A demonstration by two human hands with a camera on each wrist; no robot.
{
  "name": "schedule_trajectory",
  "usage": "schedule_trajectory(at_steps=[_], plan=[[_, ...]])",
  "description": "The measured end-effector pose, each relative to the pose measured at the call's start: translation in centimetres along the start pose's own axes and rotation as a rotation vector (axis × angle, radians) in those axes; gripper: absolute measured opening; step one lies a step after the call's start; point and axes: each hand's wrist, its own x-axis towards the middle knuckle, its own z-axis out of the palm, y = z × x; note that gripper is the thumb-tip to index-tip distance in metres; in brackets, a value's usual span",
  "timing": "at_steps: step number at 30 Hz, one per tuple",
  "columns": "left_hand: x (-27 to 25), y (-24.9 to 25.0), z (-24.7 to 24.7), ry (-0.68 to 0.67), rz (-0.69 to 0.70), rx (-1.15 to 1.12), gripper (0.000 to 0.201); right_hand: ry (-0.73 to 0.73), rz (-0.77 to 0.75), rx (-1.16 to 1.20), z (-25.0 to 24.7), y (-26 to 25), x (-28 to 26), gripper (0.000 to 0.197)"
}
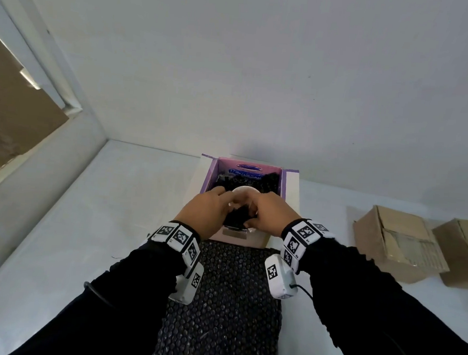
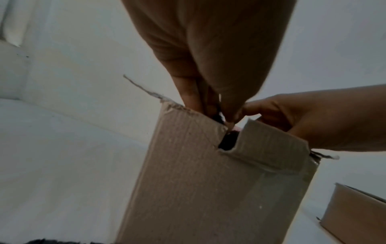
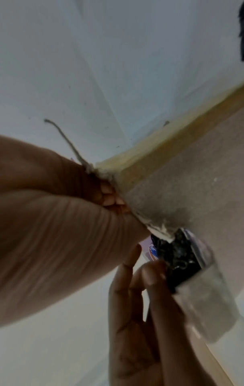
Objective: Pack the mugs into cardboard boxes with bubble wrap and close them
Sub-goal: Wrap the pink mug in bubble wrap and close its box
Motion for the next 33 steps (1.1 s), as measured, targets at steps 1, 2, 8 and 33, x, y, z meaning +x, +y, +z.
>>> schedule_trajectory(at_steps=[1, 2, 8, 33], plan=[[-0.3, 0.1, 0.1, 0.014, 0.031, -0.033, 0.036, 0.004, 0.011, -0.014, 0.1, -0.2, 0.2, 0.047], [-0.6, 0.2, 0.2, 0.014, 0.057, -0.057, 0.037, -0.019, 0.023, -0.060, 0.0, -0.4, 0.4, 0.044], [-1.9, -0.1, -0.1, -0.116, 0.073, 0.054, 0.052, -0.153, 0.038, -0.156, -0.2, -0.9, 0.4, 0.028], [0.2, -0.1, 1.0, -0.151, 0.035, 0.204, 0.034, -0.048, 0.091, -0.719, -1.8, 3.0, 3.9, 0.030]])
